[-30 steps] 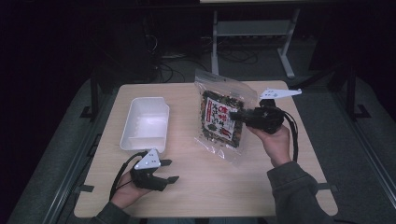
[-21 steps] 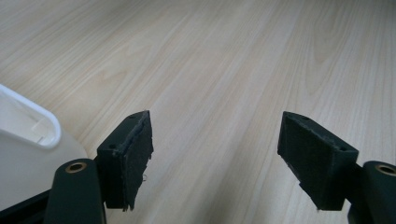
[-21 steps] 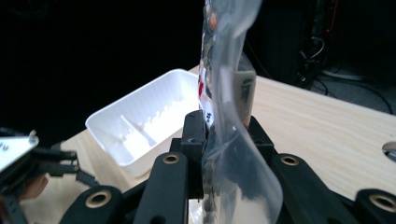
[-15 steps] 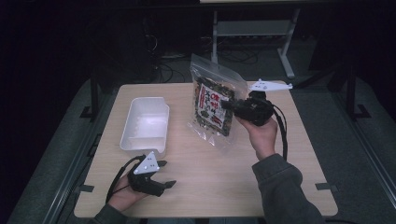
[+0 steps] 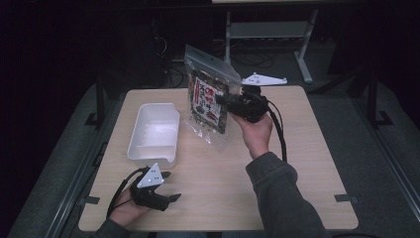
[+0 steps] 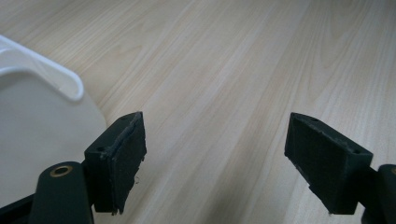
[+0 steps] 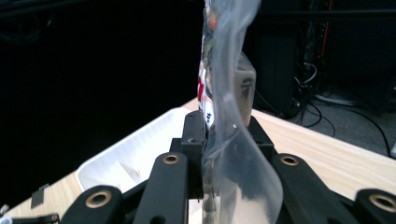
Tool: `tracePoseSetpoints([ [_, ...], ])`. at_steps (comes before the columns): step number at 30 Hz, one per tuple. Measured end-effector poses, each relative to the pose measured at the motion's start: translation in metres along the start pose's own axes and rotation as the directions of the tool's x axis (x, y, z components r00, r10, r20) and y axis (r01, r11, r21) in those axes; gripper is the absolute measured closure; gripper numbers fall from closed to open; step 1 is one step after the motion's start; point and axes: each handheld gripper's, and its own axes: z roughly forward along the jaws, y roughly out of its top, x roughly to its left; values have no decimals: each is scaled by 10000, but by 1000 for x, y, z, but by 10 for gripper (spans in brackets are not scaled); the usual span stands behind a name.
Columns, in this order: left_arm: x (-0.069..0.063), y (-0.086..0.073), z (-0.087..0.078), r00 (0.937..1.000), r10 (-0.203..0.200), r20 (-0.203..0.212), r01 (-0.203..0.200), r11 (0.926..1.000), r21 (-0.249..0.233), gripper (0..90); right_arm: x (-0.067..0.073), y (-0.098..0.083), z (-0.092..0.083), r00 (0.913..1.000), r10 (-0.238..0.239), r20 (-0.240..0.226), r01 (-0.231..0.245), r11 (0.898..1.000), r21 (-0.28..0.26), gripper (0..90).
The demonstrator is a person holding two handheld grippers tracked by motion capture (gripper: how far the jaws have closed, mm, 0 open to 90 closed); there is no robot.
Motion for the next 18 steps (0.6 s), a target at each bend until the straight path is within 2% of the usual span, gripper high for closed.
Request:
tracePoseSetpoints([
  [6, 1, -4, -3, 10000, -64, -21, 64, 10000, -3, 199, 12, 8, 17, 9998, -203, -2, 203, 9998, -51, 745],
  [13, 3, -6, -5, 9999, -127, -5, 127, 9999, -29, 198, 28, 16, 50, 9997, -249, -88, 247, 9994, -229, 745],
  [16, 4, -6, -6, 9999, -109, -29, 109, 9999, -11, 198, 32, 18, 58, 9996, -271, -78, 269, 9994, -228, 745],
  [17, 4, -7, -7, 9999, -132, -51, 132, 9999, -13, 198, 37, 19, 67, 9996, -290, -55, 289, 9993, -247, 745],
  [18, 4, -7, -7, 9999, -132, -51, 132, 9999, -13, 198, 37, 19, 67, 9996, -290, -55, 289, 9993, -247, 745],
])
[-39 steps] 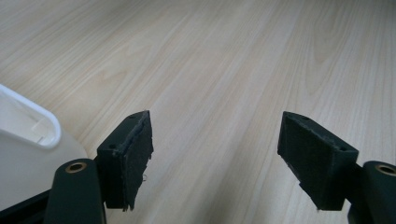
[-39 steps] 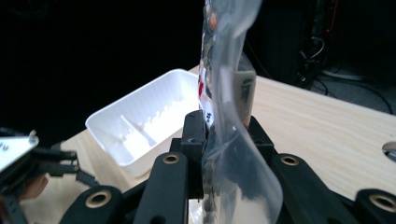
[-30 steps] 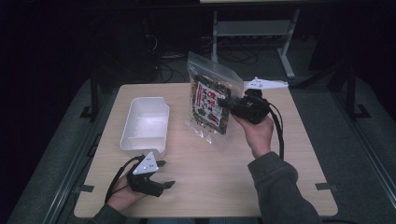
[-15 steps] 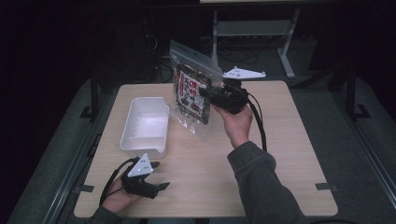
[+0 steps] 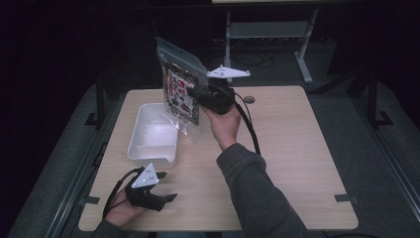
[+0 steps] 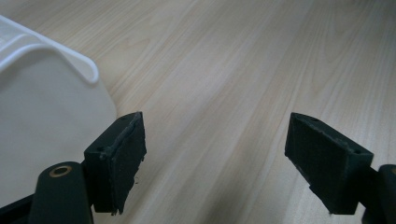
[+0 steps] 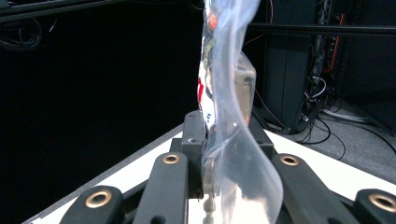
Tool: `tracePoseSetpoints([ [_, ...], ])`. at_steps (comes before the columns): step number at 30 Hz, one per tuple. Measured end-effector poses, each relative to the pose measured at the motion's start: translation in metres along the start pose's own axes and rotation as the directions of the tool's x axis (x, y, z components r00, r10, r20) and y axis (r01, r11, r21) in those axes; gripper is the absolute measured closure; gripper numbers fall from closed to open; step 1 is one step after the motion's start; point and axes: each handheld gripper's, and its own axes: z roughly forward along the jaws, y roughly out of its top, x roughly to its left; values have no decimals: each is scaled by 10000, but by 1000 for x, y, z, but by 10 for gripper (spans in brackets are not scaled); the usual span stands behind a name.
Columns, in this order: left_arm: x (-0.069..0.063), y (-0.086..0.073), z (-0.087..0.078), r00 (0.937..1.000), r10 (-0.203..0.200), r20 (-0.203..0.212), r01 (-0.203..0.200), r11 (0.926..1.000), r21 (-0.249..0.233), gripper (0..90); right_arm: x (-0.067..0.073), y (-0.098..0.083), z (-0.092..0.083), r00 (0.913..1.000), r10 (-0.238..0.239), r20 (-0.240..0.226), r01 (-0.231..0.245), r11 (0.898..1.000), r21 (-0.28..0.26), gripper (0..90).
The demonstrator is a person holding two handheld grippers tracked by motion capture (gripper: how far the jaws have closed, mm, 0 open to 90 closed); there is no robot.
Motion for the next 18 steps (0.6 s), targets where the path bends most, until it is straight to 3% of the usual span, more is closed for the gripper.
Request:
tracePoseSetpoints([
  [5, 0, 0, 1, 9999, 92, 98, -92, 10000, 3, 199, 12, 4, 21, 9999, -89, 63, 90, 9997, -223, 745],
  [18, 3, -3, 2, 9995, 109, 294, -113, 9999, 119, 200, 26, -5, 59, 9998, 28, 204, -21, 9993, -366, 745],
])
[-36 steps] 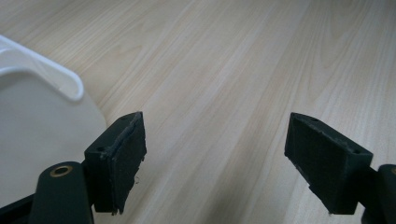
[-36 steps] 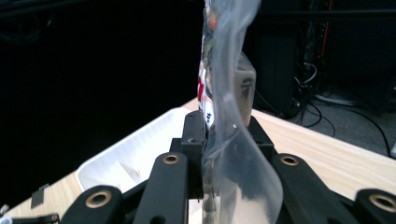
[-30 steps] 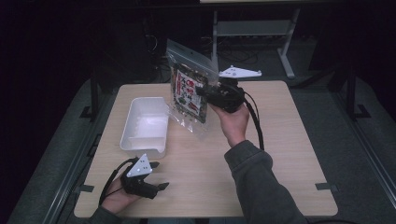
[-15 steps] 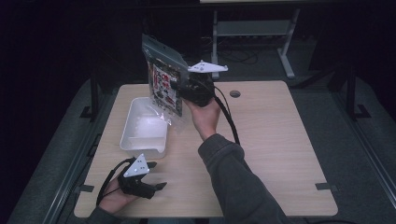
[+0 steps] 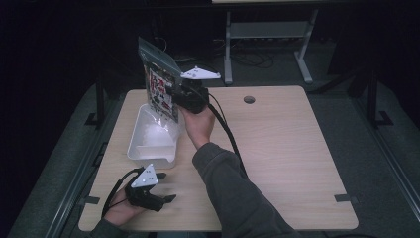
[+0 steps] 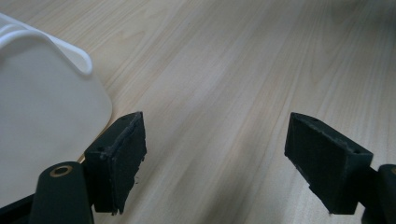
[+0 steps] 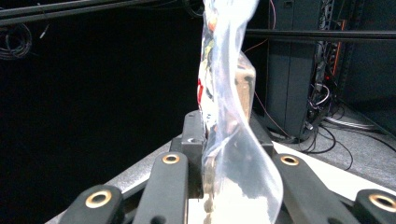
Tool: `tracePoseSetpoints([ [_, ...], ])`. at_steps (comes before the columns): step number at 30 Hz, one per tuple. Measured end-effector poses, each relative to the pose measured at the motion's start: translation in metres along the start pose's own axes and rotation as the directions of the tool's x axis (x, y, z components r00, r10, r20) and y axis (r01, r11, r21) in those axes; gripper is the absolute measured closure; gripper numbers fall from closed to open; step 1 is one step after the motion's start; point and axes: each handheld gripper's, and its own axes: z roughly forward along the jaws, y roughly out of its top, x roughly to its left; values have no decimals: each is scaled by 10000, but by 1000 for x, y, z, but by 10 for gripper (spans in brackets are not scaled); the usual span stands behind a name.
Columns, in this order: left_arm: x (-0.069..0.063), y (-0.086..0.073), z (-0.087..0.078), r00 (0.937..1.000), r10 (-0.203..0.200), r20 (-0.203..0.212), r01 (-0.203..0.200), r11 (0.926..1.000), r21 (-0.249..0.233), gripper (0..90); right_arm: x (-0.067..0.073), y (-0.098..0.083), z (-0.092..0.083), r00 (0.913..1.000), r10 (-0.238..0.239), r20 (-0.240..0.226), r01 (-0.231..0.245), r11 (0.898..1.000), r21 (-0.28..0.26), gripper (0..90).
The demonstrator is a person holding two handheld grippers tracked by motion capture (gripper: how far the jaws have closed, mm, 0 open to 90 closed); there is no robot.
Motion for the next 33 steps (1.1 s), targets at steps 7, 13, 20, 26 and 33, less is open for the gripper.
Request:
tracePoseSetpoints([
  [7, 1, -1, 0, 10000, 23, 91, -23, 10000, 18, 200, 7, -7, 15, 9998, -77, 189, 76, 10000, 44, 745],
  [13, -3, 0, 3, 9998, 101, 197, -102, 9999, 62, 200, 9, -15, 26, 9987, -274, 418, 268, 9995, 151, 746],
  [20, -2, 0, 2, 9997, 91, 241, -91, 10000, 13, 200, 10, -23, 35, 9983, -220, 533, 207, 9995, 247, 745],
  [26, -3, 0, 2, 9997, 127, 223, -127, 9999, 19, 200, 10, -27, 41, 9971, -306, 691, 280, 9989, 375, 746],
  [33, -2, -2, 2, 9997, 106, 233, -106, 9999, 34, 199, 10, -38, 49, 9969, -199, 763, 159, 9985, 528, 746],
])
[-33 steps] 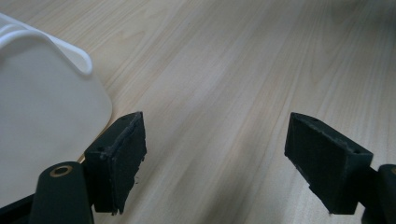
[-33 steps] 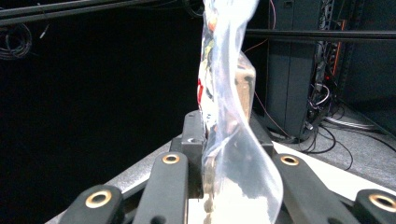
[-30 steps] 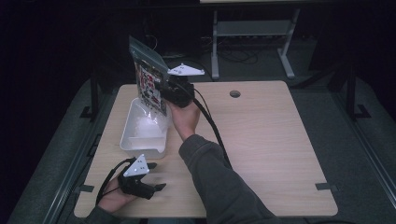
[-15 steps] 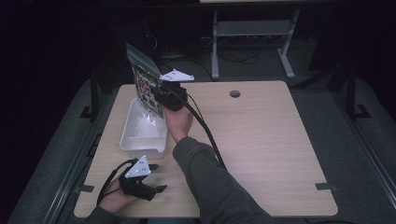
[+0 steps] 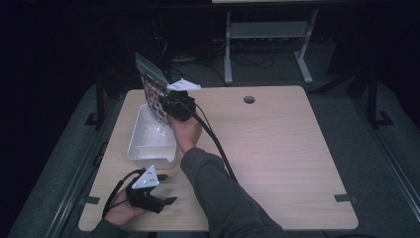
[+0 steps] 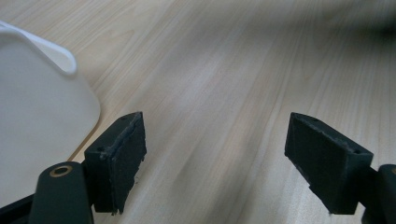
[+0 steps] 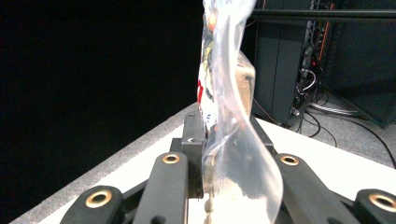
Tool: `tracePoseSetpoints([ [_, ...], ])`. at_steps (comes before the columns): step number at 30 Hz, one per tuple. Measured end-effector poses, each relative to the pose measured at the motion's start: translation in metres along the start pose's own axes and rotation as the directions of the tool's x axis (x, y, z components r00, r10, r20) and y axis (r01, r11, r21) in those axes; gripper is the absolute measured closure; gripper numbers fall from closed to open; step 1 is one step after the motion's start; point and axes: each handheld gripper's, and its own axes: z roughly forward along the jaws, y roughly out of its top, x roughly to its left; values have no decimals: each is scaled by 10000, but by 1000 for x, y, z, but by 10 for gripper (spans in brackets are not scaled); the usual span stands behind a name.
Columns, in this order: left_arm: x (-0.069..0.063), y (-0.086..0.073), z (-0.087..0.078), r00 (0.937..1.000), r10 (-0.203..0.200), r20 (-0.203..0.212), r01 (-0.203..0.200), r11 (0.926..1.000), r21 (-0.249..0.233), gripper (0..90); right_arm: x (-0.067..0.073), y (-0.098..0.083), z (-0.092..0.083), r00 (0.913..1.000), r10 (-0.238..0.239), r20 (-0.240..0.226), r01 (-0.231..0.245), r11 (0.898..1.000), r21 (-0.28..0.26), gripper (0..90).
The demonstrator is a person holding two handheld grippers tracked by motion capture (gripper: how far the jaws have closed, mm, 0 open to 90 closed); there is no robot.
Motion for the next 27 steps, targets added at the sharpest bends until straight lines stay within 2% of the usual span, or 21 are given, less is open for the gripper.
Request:
tracePoseSetpoints([
  [5, 0, 0, 0, 10000, 10, 30, -10, 10000, -5, 200, 1, -5, 4, 9999, 9, 102, -10, 10000, 94, 745],
  [8, 0, 0, 1, 10000, 72, 49, -73, 10000, 56, 199, 1, -12, 9, 9997, 220, 95, -221, 9996, 146, 746],
  [12, 0, 0, 1, 10000, 27, 49, -27, 10000, 22, 199, 2, -16, 13, 9995, 276, 166, -279, 9994, 194, 745],
  [21, 1, -1, 1, 9999, 119, 77, -120, 9999, 114, 199, 2, -23, 16, 9986, 504, 140, -505, 9987, 107, 733],
  [22, 1, -1, 2, 9999, 140, 62, -141, 9998, 136, 199, 3, -24, 15, 9995, 285, 115, -288, 9993, 249, 698],
  [23, 1, -1, 2, 9999, 140, 62, -141, 9998, 136, 199, 3, -24, 15, 9995, 285, 115, -288, 9993, 249, 698],
  [24, 0, -1, 2, 9999, 145, 66, -146, 9998, 151, 199, 3, -23, 15, 9999, 114, -106, -110, 9992, 389, 656],
  [26, 0, -1, 2, 9999, 140, 78, -141, 9998, 139, 199, 3, -21, 13, 9998, -183, -106, 188, 9986, 504, 600],
  [27, 0, -1, 2, 9999, 140, 78, -141, 9998, 139, 199, 3, -21, 13, 9998, -183, -106, 188, 9986, 504, 600],
])
